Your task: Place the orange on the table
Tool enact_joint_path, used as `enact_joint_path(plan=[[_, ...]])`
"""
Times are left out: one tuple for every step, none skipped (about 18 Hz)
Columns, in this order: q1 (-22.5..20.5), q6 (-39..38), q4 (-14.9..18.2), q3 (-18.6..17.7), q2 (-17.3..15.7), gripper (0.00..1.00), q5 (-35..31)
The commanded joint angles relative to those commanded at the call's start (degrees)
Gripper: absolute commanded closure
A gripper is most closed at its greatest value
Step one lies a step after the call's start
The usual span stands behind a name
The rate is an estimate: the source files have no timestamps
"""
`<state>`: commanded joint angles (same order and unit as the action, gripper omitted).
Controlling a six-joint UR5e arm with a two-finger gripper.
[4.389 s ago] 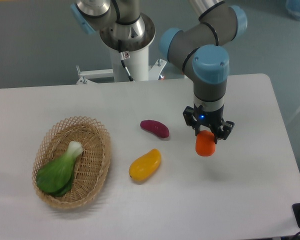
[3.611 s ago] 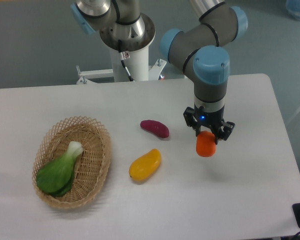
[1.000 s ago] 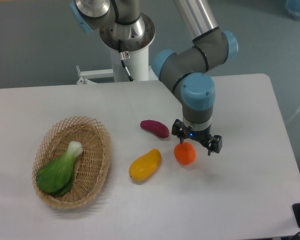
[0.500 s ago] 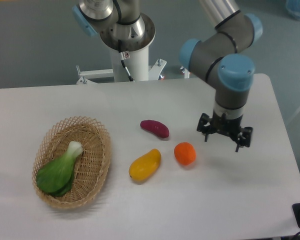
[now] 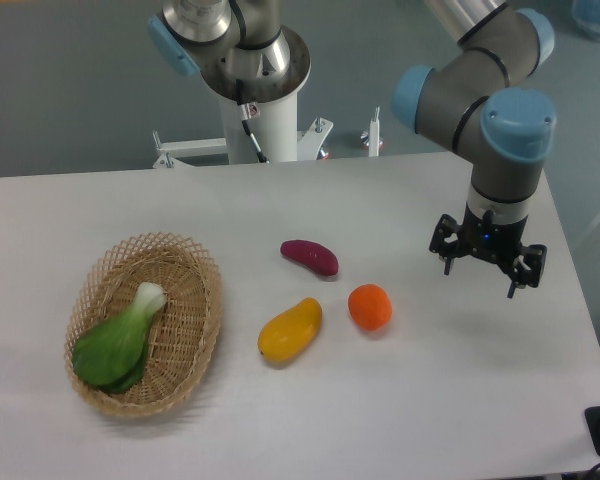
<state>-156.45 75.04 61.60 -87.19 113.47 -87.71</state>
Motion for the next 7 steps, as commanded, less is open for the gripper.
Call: enact_joint_path(plan=[[0.1,2.6,0.2,-0.3,-0.1,0.00,-0.6],[0.1,3.4,0.3,-0.3,-0.2,0.00,-0.6],[0.0,3.6,0.3,-0.4,-0.3,0.00,-0.6],[0.0,3.5,0.0,-0.7,-0.4,0.00,-0.6],[0.1,3.5,-0.2,-0.9,-0.4,0.00,-0.6],[0.1,3.5,-0.2,-1.0,-0.4,0.00,-0.6],[0.1,3.5,-0.2,-1.0,-0.4,0.00,-0.6]])
